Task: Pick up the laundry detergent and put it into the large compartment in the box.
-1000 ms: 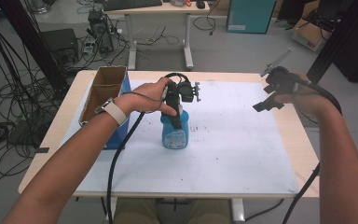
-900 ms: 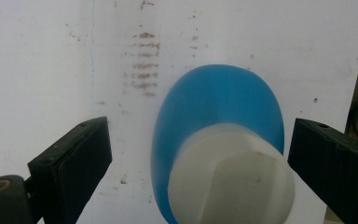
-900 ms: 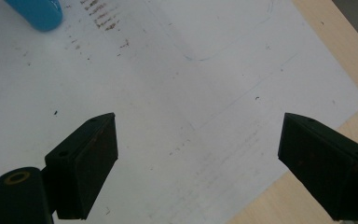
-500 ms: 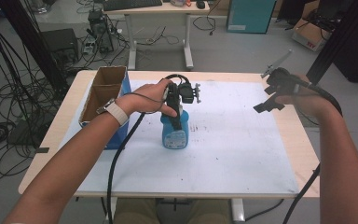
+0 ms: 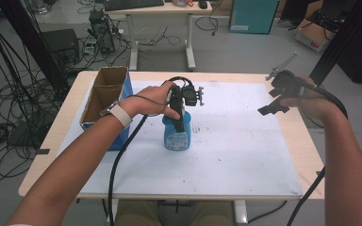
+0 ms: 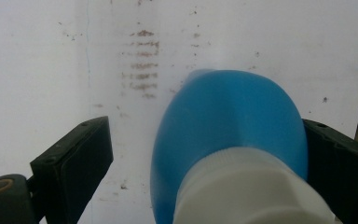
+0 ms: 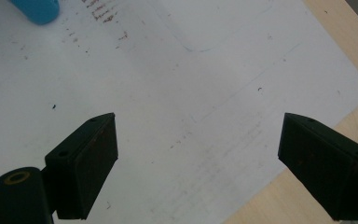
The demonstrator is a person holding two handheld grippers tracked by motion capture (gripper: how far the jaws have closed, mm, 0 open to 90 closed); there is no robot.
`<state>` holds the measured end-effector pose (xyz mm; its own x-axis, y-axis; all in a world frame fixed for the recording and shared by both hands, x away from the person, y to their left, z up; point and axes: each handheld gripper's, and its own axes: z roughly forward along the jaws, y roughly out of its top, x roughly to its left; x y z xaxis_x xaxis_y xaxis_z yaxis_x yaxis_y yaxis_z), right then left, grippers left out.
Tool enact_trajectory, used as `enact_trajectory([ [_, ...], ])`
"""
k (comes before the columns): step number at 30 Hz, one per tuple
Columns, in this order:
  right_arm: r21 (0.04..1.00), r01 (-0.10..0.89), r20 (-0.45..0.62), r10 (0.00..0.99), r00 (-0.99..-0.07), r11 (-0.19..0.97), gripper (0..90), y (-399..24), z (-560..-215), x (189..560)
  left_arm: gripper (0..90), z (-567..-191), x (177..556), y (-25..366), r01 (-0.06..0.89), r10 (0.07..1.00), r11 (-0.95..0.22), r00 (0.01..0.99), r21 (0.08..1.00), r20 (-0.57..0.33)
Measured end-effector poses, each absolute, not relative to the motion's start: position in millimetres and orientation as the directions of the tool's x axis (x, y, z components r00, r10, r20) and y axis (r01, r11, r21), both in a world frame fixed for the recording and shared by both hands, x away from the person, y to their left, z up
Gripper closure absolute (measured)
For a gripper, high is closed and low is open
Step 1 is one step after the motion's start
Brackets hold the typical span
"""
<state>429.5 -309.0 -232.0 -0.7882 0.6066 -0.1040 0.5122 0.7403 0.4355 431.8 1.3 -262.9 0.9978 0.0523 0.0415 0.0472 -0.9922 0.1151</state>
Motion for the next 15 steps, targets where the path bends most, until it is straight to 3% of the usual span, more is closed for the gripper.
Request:
enact_trajectory([
  [15,0.436,0.51,-0.103,0.604,-0.79,0.742,11.8,-307.3,-231.8,429.2,8.3,-268.9,432.7,2.5,0.049,0.053,-0.993,0.998,0.104,0.035],
])
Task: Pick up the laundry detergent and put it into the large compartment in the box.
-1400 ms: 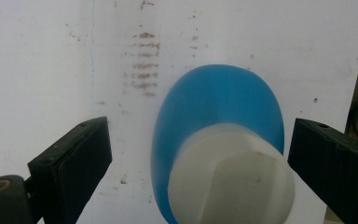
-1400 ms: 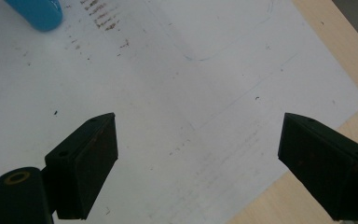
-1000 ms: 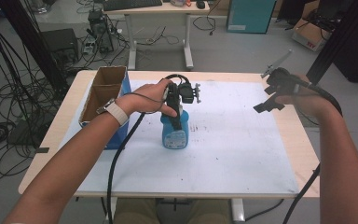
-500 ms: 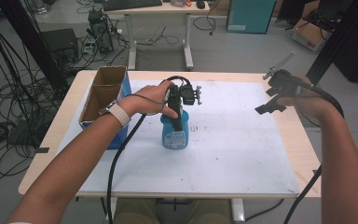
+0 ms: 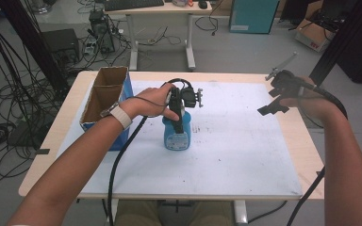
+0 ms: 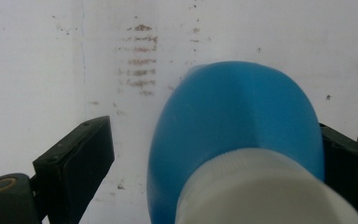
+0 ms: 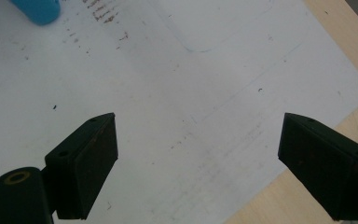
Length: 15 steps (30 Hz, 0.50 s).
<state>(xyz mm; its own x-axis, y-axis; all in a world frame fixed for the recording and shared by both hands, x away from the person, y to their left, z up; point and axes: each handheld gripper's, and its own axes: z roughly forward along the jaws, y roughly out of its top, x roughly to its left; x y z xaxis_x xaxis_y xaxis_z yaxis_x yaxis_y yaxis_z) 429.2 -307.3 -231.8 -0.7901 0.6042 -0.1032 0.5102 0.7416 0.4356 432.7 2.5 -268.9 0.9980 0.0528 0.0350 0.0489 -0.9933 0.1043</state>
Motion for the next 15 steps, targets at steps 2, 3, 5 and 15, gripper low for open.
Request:
enact_trajectory([
  [2,0.436,0.51,-0.104,0.604,-0.79,0.742,11.8,-307.1,-231.9,429.2,8.3,-268.8,432.6,2.4,0.048,0.052,-0.994,0.998,0.102,0.035],
  [3,0.435,0.511,-0.103,0.605,-0.79,0.742,11.8,-307.1,-232.1,429.1,8.3,-268.8,432.8,2.4,0.049,0.053,-0.994,0.998,0.099,0.036],
  [5,0.435,0.511,-0.105,0.605,-0.789,0.742,11.8,-307.7,-231.5,429.0,8.2,-268.7,432.8,2.4,0.051,0.055,-0.994,0.998,0.094,0.035],
  [15,0.434,0.512,-0.105,0.606,-0.788,0.741,11.7,-308.8,-231.3,428.4,8.2,-268.4,432.3,0.5,0.045,0.049,-0.995,0.998,0.088,0.038],
])
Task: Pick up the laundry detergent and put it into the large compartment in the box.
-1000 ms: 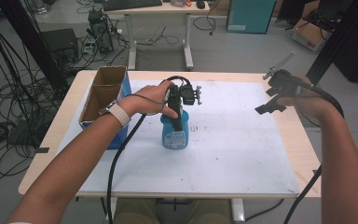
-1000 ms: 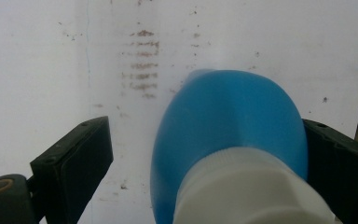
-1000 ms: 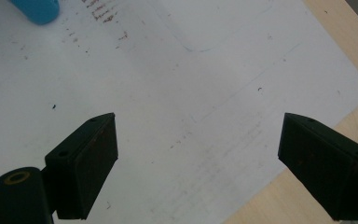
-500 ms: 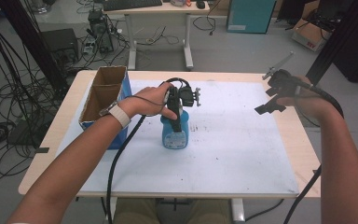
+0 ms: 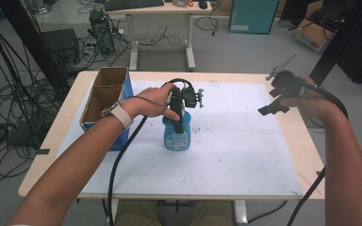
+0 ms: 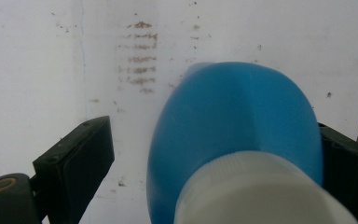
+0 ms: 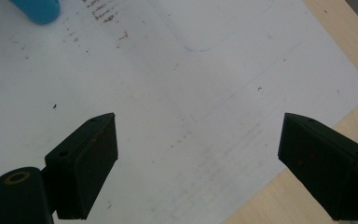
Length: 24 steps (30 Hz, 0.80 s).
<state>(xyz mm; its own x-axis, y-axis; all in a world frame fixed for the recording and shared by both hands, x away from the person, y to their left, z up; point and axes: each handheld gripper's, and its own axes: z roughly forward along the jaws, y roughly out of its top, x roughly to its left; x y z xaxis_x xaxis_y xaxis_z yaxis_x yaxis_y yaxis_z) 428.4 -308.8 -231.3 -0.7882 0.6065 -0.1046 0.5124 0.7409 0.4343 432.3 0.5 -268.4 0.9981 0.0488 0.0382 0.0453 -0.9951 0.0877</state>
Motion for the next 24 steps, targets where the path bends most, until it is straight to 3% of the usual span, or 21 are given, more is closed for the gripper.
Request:
enact_trajectory([
  [15,0.432,0.518,-0.099,0.609,-0.787,0.739,11.8,-309.8,-233.3,428.8,19.7,-269.2,432.5,-0.6,0.037,0.039,-0.995,0.999,0.091,0.026],
  [17,0.432,0.518,-0.098,0.609,-0.787,0.738,11.8,-309.8,-233.7,428.8,23.9,-269.8,432.0,-0.9,0.029,0.031,-0.996,0.999,0.09,0.02],
  [19,0.43,0.52,-0.097,0.61,-0.787,0.738,11.8,-310.2,-234.2,428.7,37.5,-271.1,432.0,-1.5,0.022,0.021,-0.996,1.0,0.09,-0.006],
  [24,0.431,0.522,-0.096,0.612,-0.785,0.736,11.8,-311.3,-234.9,428.1,39.5,-271.1,431.8,-0.2,0.009,0.008,-0.995,1.0,0.099,-0.004],
])
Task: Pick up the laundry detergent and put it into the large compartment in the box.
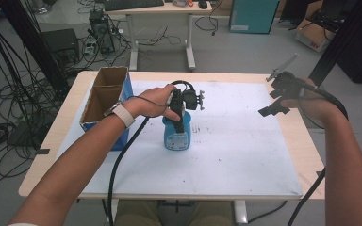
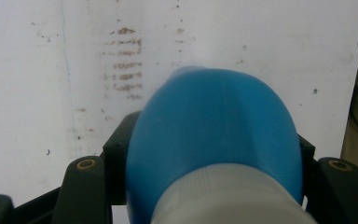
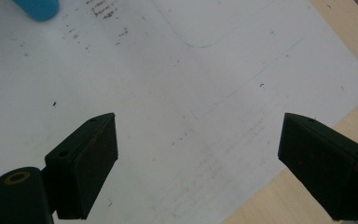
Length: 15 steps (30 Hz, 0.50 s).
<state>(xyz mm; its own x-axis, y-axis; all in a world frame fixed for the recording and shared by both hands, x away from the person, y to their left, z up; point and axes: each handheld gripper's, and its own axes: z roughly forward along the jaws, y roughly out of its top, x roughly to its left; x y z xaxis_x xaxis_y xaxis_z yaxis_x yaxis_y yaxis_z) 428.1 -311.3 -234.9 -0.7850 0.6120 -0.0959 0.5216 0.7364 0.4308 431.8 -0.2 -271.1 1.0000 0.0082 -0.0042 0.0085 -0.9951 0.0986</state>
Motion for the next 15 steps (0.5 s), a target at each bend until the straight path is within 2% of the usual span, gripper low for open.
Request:
enact_trajectory([
  [15,0.431,0.52,-0.104,0.613,-0.783,0.738,11.8,-312.0,-230.8,426.5,39.7,-271.2,430.6,0.5,0.009,0.009,-0.994,1.0,0.106,0.002],
])
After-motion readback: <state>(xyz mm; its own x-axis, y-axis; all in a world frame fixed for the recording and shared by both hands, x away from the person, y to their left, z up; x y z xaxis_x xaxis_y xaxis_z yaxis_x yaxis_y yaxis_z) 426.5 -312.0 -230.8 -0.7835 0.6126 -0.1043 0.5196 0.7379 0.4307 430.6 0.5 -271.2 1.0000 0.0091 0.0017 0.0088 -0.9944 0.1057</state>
